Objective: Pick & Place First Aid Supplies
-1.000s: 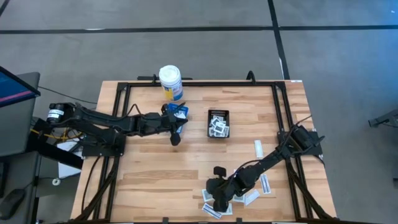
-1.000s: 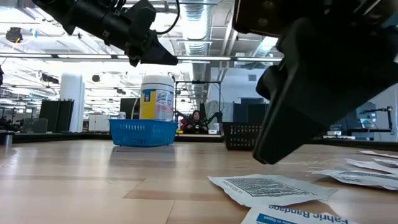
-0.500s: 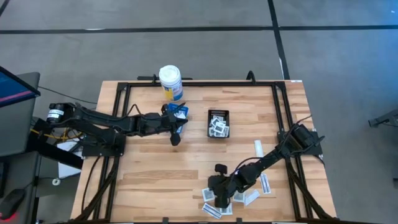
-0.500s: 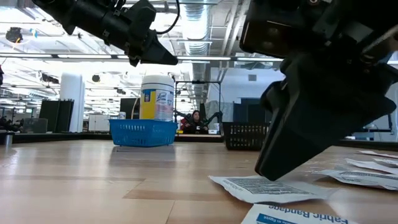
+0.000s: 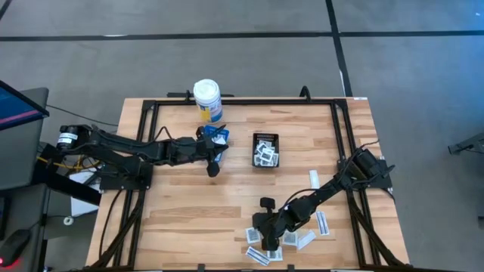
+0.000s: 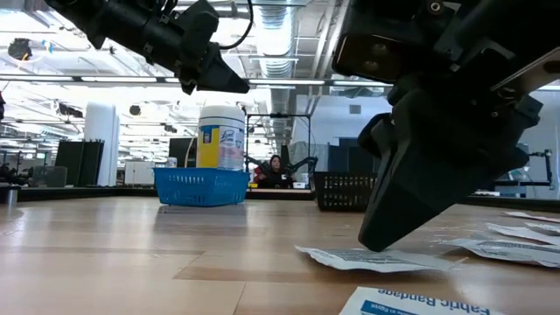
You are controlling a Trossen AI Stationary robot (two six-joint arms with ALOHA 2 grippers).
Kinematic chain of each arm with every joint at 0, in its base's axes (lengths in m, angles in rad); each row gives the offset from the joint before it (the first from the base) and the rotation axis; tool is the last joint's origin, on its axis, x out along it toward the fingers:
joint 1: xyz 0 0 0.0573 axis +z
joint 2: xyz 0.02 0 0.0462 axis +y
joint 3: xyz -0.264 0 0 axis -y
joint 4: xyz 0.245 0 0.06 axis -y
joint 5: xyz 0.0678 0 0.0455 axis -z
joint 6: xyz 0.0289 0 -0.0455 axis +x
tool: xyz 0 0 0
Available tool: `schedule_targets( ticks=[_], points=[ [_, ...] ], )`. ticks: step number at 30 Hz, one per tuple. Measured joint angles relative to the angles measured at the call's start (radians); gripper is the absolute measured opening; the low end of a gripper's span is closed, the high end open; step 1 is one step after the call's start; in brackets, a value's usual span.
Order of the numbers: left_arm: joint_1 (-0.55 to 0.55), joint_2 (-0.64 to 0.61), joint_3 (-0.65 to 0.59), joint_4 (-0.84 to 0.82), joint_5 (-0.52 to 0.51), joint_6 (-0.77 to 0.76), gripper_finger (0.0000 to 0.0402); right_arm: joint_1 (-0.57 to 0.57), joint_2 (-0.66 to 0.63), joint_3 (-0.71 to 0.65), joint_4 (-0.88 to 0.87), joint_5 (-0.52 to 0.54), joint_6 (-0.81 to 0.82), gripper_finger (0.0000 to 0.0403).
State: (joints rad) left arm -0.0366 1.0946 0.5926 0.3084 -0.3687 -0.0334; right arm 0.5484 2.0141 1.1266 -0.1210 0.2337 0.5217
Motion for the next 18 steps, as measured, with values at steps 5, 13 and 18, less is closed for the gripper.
schedule_targets(
  ticks=[5, 13, 18],
  points=[
    [-0.020, 0.000, 0.000, -0.003, 0.000, -0.010, 0.0011, -0.002, -0.004, -0.002, 0.017, 0.000, 0.001, 0.0004],
    [-0.104, 0.000, 0.000, -0.003, 0.190, -0.030, 0.0009, 0.023, -0.055, 0.026, 0.046, 0.000, -0.030, 0.0008],
    [-0.152, 0.000, 0.000, -0.003, 0.205, -0.031, 0.0008, 0.060, -0.022, 0.029, 0.117, -0.001, -0.001, 0.0037]
  ],
)
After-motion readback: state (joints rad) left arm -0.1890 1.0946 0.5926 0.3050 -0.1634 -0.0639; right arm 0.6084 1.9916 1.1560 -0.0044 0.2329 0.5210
